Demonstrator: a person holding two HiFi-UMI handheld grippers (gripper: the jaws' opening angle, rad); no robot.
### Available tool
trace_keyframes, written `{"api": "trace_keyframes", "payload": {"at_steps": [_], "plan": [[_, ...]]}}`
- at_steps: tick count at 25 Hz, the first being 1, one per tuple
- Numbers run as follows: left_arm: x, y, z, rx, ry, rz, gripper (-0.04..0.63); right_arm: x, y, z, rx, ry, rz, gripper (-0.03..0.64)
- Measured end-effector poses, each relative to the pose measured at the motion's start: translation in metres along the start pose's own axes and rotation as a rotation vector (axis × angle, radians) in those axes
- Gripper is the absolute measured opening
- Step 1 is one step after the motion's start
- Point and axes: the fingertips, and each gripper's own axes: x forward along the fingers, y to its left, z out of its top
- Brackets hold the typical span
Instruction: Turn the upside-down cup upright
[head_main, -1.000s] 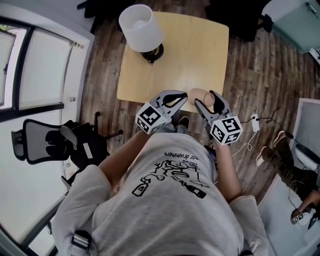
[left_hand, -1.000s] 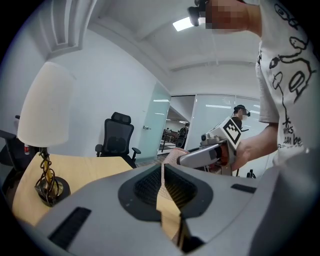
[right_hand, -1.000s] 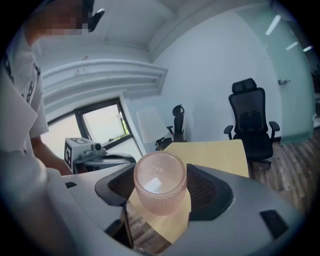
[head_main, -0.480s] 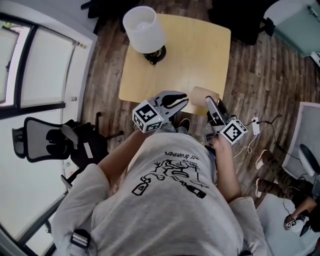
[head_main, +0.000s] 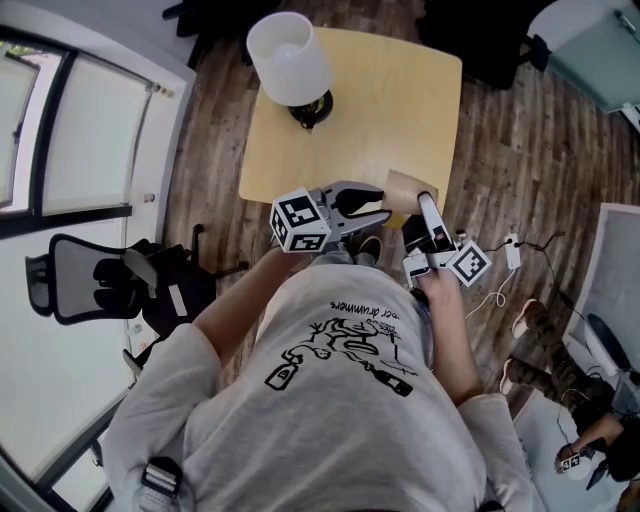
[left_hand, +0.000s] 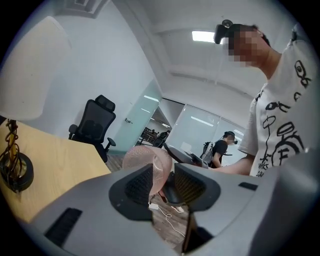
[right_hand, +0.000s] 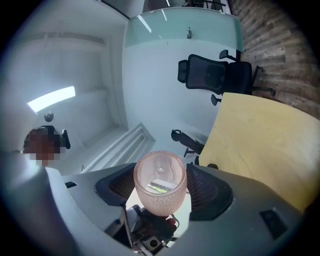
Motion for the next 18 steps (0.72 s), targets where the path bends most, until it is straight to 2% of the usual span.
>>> {"api": "trace_keyframes", "payload": {"at_steps": [3,6,13,18], "plan": [[0.003,-0.003,0.005,-0.011,-0.005,-0.036,0.134,0.001,0.001,-0.003,0.022,-0.003,0.020,0.316],[0.004,-0.007,0.009,-0.029,-0.013,-0.070,0.059,0.001,0.002,-0.005,0.043,-0.012,0.034,0.318],[0.006,-0.020,0.010,-0.106,-0.028,-0.162,0.025,-0.004,0.010,-0.005,0.045,-0.025,0.092,0.318],[0.004,-0.024,0.011,-0.140,-0.038,-0.193,0.018,-0.003,0.015,-0.007,0.023,-0.016,0.102,0.318]]}}
